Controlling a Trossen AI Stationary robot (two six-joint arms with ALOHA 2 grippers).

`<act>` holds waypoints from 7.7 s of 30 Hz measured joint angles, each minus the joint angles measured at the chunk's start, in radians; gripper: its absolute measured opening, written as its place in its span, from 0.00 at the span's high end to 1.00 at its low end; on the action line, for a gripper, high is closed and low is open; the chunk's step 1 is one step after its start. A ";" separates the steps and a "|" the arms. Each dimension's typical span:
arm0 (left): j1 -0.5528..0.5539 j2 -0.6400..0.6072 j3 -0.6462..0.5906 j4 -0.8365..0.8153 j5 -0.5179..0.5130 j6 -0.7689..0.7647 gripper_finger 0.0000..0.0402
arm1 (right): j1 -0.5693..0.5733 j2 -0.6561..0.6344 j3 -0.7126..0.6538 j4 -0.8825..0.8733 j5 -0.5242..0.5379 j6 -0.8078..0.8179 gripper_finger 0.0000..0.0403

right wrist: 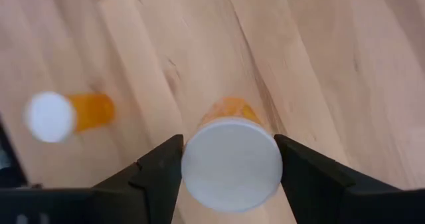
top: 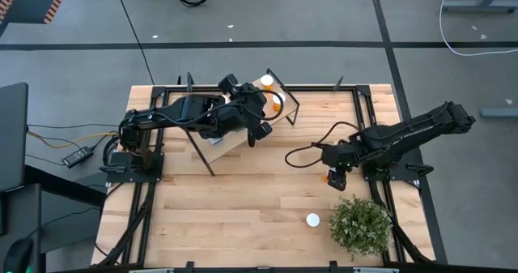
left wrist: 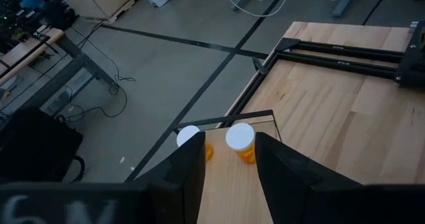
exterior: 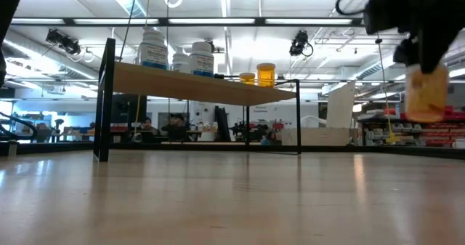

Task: Pick and place medicine bottles onto shelf by color
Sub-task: Put the orange pill bottle on the shelf

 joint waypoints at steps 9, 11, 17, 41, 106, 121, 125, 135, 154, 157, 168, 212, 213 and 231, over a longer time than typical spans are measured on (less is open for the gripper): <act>0.009 -0.039 0.000 0.000 0.001 0.000 0.69 | -0.096 0.173 0.305 -0.150 0.003 -0.144 0.42; 0.019 -0.063 0.000 -0.002 0.001 0.000 0.69 | -0.132 0.248 0.396 -0.178 0.003 -0.179 0.42; 0.046 -0.126 0.000 -0.005 0.001 0.013 0.69 | -0.238 0.463 0.668 -0.251 0.003 -0.252 0.42; 0.050 -0.166 0.000 -0.007 0.019 0.100 0.71 | -0.456 0.879 1.268 -0.336 0.070 -0.350 0.42; 0.303 -0.138 0.003 -0.001 0.879 -0.058 0.38 | -0.417 0.667 1.516 -0.610 0.151 -0.189 0.33; 0.291 0.067 0.000 -0.076 0.857 0.021 0.33 | -0.296 0.377 1.520 -0.605 0.451 -0.020 0.33; 0.268 0.112 0.000 -0.076 0.733 0.171 0.33 | -0.275 0.328 1.519 -0.605 0.487 -0.004 0.33; 0.278 0.180 0.000 -0.109 0.636 0.222 0.29 | -0.266 0.300 1.519 -0.605 0.492 -0.004 0.33; 0.320 0.254 0.001 -0.167 0.698 0.226 0.15 | -0.267 0.313 1.518 -0.605 0.484 -0.038 0.33; 0.320 0.259 -0.001 -0.179 0.699 0.235 0.15 | -0.267 0.313 1.518 -0.605 0.490 -0.038 0.33; 0.342 0.270 0.000 -0.182 0.688 0.259 0.20 | -0.267 0.313 1.518 -0.605 0.509 -0.039 0.33; 0.549 0.266 0.002 -0.258 0.717 0.263 0.42 | -0.267 0.313 1.518 -0.605 0.516 -0.031 0.33; 0.554 0.266 0.002 -0.258 0.716 0.263 0.42 | -0.267 0.313 1.518 -0.605 0.516 -0.031 0.33; 0.585 0.273 -0.003 -0.261 0.705 0.217 0.36 | -0.267 0.313 1.518 -0.605 0.523 -0.032 0.33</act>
